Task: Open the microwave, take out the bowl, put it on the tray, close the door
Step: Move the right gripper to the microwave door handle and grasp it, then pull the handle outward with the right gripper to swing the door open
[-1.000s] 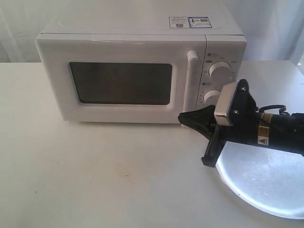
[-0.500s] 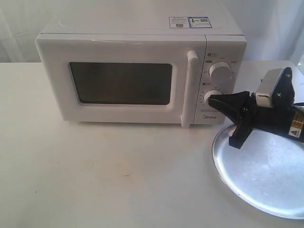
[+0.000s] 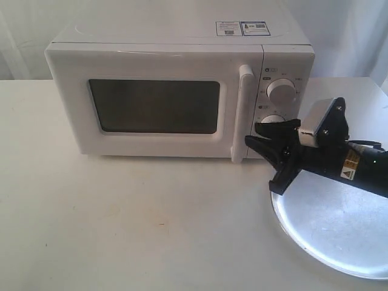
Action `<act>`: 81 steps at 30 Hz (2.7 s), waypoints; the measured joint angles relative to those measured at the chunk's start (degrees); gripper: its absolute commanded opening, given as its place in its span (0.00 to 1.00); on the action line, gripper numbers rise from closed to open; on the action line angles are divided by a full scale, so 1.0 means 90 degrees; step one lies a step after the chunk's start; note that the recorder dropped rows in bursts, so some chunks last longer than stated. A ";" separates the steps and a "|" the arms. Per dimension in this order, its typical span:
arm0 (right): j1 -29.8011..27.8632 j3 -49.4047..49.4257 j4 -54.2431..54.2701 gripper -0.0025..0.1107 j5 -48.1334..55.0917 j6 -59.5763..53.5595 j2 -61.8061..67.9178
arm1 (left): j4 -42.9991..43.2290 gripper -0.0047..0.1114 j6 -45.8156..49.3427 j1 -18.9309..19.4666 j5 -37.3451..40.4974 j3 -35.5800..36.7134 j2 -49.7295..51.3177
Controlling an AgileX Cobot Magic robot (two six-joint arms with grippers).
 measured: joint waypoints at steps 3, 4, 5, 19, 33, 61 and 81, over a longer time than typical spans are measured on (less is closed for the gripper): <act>0.0225 -0.0125 0.0211 0.59 0.0000 -0.0111 0.0017 | 0.0000 0.04 0.0000 0.0000 0.0000 0.0000 0.0000; 0.0278 -0.0137 0.0411 0.62 0.0000 -0.0111 0.0017 | 0.0000 0.04 0.0000 0.0000 0.0000 0.0000 0.0000; 0.0317 -0.0142 0.0623 0.64 0.0000 -0.0111 0.0017 | 0.0000 0.04 0.0000 0.0000 0.0000 0.0000 0.0000; 0.0722 -0.0224 0.1125 0.52 0.0000 0.0031 0.0042 | 0.0000 0.04 0.0000 0.0000 0.0000 0.0000 0.0000; 0.1028 -0.0409 0.1508 0.02 0.0224 0.0214 0.0042 | 0.0000 0.04 0.0000 0.0000 0.0000 0.0000 0.0000; 0.0922 -0.0527 0.0927 0.02 0.0373 0.0287 0.0042 | 0.0000 0.04 0.0000 0.0000 0.0000 0.0000 0.0000; 0.0699 -0.0340 -0.2283 0.02 -0.0082 0.1005 -0.0722 | 0.0000 0.04 0.0000 0.0000 0.0000 0.0000 0.0000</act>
